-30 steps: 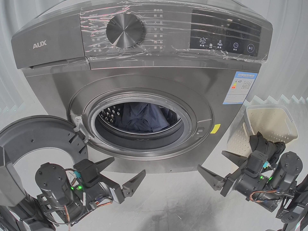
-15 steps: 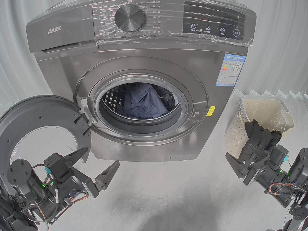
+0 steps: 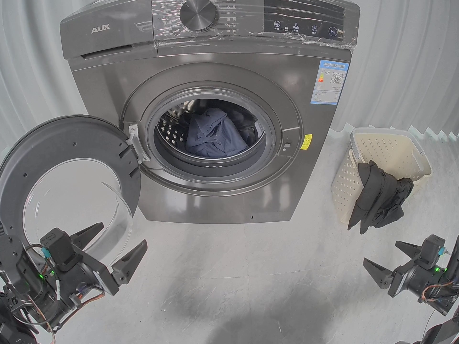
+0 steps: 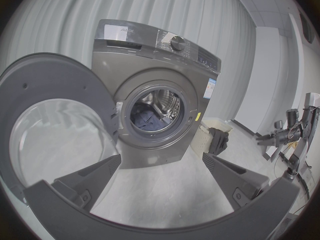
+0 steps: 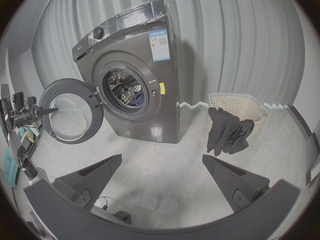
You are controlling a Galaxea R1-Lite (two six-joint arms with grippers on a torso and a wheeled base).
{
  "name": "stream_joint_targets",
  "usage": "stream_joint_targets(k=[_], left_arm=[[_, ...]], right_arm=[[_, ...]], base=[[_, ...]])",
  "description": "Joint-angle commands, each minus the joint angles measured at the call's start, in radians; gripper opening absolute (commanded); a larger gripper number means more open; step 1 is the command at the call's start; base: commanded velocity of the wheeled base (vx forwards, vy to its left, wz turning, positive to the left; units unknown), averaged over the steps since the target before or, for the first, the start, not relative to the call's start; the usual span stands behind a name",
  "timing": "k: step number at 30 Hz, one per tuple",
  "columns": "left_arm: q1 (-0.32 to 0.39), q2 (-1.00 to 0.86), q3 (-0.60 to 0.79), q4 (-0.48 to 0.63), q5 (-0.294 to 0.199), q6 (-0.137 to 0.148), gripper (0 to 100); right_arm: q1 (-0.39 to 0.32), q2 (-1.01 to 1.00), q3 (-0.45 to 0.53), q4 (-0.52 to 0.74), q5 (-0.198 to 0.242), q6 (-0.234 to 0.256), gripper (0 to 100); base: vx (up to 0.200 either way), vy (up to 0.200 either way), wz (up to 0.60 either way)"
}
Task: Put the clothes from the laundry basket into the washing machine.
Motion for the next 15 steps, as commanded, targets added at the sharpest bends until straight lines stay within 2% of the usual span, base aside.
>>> stream_joint_targets(k=[1, 3, 6, 7, 9, 10, 12, 15], left_arm=[[0.026, -0.303, 0.017, 0.244, 0.003, -0.006, 100], [0.039, -0.371, 0.016, 0.316, 0.001, -0.012, 100], [0.088, -0.529, 0.016, 0.462, -0.002, -0.045, 100], [0.089, -0.538, 0.016, 0.468, -0.002, -0.047, 100], [0.096, -0.725, 0.016, 0.631, -0.009, -0.061, 100], [0.088, -0.802, 0.016, 0.707, -0.011, -0.055, 100], [0.125, -0.91, 0.016, 0.831, -0.04, -0.055, 100], [0.212, -0.989, 0.016, 0.937, -0.071, -0.064, 100]], right_arm=[[-0.068, -0.248, 0.017, 0.12, -0.025, 0.008, 100], [-0.089, -0.285, 0.017, 0.158, -0.029, 0.013, 100], [-0.183, -0.411, 0.017, 0.284, -0.043, 0.008, 100], [-0.187, -0.417, 0.017, 0.29, -0.043, 0.007, 100], [-0.246, -0.544, 0.015, 0.394, -0.042, -0.001, 100], [-0.266, -0.592, 0.015, 0.436, -0.039, -0.006, 100], [-0.298, -0.689, 0.015, 0.509, -0.031, -0.018, 100], [-0.347, -0.804, 0.015, 0.606, -0.002, -0.044, 100]], base=[[0.0, 0.0, 0.0], [0.0, 0.0, 0.0], [0.0, 0.0, 0.0], [0.0, 0.0, 0.0], [0.0, 0.0, 0.0], [0.0, 0.0, 0.0], [0.0, 0.0, 0.0], [0.0, 0.0, 0.0]])
